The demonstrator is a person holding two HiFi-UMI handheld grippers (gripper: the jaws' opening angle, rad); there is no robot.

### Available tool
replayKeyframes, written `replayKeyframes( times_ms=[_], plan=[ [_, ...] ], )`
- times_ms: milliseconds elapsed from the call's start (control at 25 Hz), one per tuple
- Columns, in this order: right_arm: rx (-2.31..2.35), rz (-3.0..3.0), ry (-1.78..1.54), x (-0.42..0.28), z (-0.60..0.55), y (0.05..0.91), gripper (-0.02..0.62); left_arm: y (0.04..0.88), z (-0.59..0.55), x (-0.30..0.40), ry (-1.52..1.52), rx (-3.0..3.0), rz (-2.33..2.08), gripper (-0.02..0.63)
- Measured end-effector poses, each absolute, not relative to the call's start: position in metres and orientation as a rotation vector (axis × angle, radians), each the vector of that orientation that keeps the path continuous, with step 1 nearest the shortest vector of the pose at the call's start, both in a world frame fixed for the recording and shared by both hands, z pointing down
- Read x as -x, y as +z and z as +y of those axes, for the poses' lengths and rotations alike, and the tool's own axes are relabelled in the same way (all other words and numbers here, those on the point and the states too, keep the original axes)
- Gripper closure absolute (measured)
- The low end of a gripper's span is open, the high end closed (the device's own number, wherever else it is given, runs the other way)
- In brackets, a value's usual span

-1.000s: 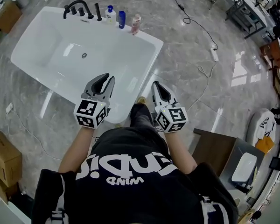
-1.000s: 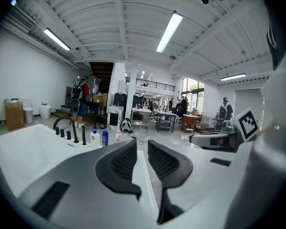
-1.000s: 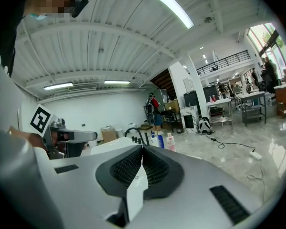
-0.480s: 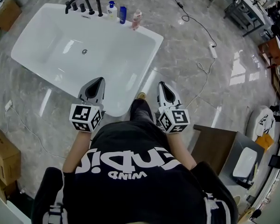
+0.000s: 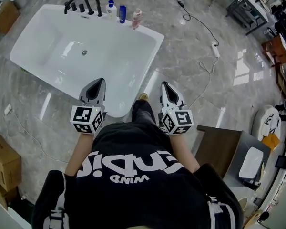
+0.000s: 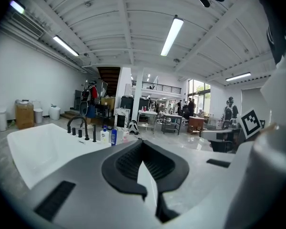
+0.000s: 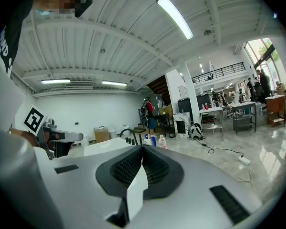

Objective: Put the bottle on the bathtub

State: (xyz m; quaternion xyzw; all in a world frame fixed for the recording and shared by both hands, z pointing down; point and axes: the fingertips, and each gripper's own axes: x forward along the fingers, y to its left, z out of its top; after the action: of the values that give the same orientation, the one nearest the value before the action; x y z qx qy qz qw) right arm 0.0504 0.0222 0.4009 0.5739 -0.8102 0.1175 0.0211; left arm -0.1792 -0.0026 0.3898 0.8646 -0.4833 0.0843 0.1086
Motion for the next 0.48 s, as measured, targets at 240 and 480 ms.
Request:
replayKeyframes(
  times_ms=[240, 480],
  plan=[
    [-1.793, -2.506, 0.368, -0.0501, 0.0259, 0.4013, 0.571, 0.3908, 0.0004, 0.176, 0.256, -2.55, -1.409, 0.598],
    [-1.783, -2.506, 0.359, -0.0422, 0.0261, 0.4022, 0.571, 0.3917, -0.0022, 0.1787, 0.272, -2.549, -1.43, 0.598]
  ],
)
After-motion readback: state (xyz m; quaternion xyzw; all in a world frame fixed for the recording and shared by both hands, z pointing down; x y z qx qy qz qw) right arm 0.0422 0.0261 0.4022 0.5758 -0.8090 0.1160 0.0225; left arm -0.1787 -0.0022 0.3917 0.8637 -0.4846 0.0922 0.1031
